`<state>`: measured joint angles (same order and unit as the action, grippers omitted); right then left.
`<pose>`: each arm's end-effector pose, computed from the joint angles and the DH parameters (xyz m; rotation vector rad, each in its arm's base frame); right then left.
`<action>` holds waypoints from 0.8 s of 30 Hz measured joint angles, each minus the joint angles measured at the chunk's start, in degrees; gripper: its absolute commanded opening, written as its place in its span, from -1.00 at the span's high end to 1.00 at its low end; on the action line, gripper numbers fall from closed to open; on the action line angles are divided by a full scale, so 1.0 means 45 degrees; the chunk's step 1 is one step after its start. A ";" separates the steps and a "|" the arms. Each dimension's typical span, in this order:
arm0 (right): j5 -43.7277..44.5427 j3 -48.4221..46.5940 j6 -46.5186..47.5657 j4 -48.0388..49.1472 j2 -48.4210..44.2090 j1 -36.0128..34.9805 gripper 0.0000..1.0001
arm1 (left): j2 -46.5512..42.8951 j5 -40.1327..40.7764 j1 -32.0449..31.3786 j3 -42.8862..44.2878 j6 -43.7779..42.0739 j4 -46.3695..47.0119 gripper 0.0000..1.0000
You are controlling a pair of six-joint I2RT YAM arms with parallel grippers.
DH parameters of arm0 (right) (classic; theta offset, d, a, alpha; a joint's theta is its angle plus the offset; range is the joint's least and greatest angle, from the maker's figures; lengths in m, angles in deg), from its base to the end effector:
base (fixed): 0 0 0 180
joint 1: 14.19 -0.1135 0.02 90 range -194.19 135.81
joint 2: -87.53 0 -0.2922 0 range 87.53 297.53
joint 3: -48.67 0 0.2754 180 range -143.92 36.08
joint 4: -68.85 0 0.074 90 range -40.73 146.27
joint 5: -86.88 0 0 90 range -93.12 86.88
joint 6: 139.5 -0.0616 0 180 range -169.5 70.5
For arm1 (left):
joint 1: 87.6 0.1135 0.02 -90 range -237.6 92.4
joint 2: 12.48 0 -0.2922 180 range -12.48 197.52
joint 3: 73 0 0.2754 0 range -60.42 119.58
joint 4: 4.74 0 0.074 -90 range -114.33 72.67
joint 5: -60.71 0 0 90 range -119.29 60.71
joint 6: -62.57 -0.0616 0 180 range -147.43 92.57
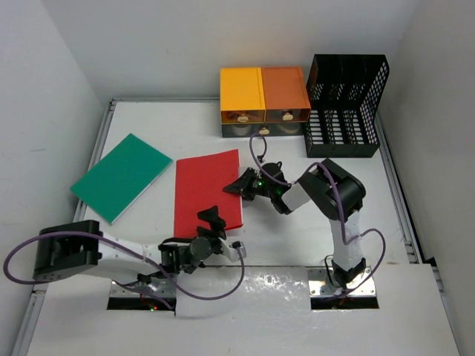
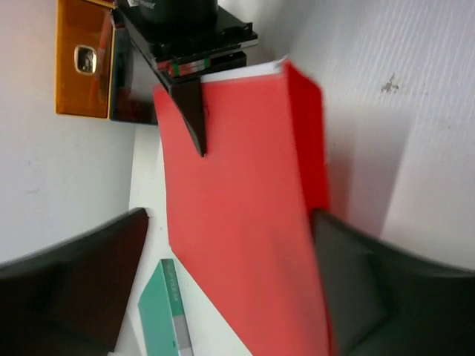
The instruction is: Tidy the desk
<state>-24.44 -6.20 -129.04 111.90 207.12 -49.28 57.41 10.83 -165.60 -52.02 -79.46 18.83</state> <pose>0.3177 0.2506 0.0701 0.6009 2.2514 1.5553 0.0825 -0.1972 0.1285 1.5166 1.1848 0.4005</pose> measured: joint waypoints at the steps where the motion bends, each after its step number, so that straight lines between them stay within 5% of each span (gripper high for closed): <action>1: 0.0053 0.0180 0.0291 -0.0223 -0.0296 0.0000 1.00 | -0.0447 -0.0097 0.0000 -0.0010 0.0121 -0.0301 -0.99; 10: 0.0602 0.0748 0.4231 -0.3847 -0.4687 0.0000 1.00 | -0.6339 -0.2273 0.0529 0.0918 0.1321 -0.5173 -0.99; 14: 0.0840 0.0748 0.6183 -0.5906 -0.6533 0.0015 1.00 | -0.8374 -0.2866 0.2968 0.1389 0.1569 -0.5848 -0.99; 24: 0.2351 0.0170 1.0059 -1.1249 -1.0613 0.0529 1.00 | -0.5877 -0.3609 0.8019 0.3638 0.3725 -0.6203 -0.99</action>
<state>-13.86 -5.44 -83.78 61.28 159.36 -46.89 30.96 -5.41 -129.51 -35.64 -62.69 -9.08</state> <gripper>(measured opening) 0.164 0.996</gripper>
